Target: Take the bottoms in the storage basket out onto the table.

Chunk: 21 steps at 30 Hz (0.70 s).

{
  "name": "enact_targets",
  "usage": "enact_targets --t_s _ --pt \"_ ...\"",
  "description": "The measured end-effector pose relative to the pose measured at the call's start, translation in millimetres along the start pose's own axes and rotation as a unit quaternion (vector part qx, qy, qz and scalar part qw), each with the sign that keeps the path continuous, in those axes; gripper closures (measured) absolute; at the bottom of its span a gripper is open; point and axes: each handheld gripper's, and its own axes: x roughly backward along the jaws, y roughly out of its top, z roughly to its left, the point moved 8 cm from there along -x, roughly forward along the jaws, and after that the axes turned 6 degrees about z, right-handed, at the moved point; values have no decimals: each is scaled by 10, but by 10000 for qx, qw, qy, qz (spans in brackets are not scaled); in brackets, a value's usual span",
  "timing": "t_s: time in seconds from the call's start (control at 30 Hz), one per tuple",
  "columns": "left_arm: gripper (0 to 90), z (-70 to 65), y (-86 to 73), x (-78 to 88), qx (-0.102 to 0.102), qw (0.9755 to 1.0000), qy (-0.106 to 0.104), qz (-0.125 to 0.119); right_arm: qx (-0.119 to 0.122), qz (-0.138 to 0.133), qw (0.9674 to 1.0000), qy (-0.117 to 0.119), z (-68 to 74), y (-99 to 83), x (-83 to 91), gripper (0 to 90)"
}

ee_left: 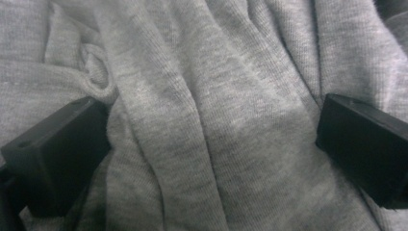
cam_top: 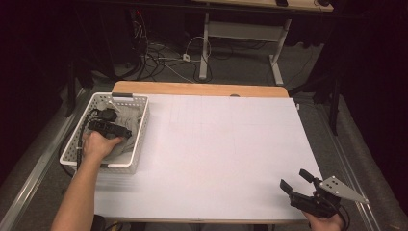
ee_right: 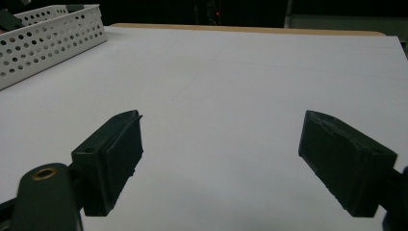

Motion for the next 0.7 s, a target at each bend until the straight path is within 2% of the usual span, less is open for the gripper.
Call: enact_targets --t_s 0.13,0.23,0.4,0.5,0.7 --pt "0 -38 1 -21 48 9999 111 101 2 13 10000 0 2 -1 -7 159" --pt "8 -46 -10 -17 78 9999 2 76 6 36 10000 12 10 -3 -14 159" --pt "131 -82 -29 20 40 9999 -159 44 23 32 10000 19 12 -2 -12 158" --pt "216 -99 -28 42 133 9997 -216 46 50 43 10000 35 19 -3 -15 158" --pt "390 -147 -29 74 40 9994 -351 38 68 52 10000 43 22 -5 -16 159"
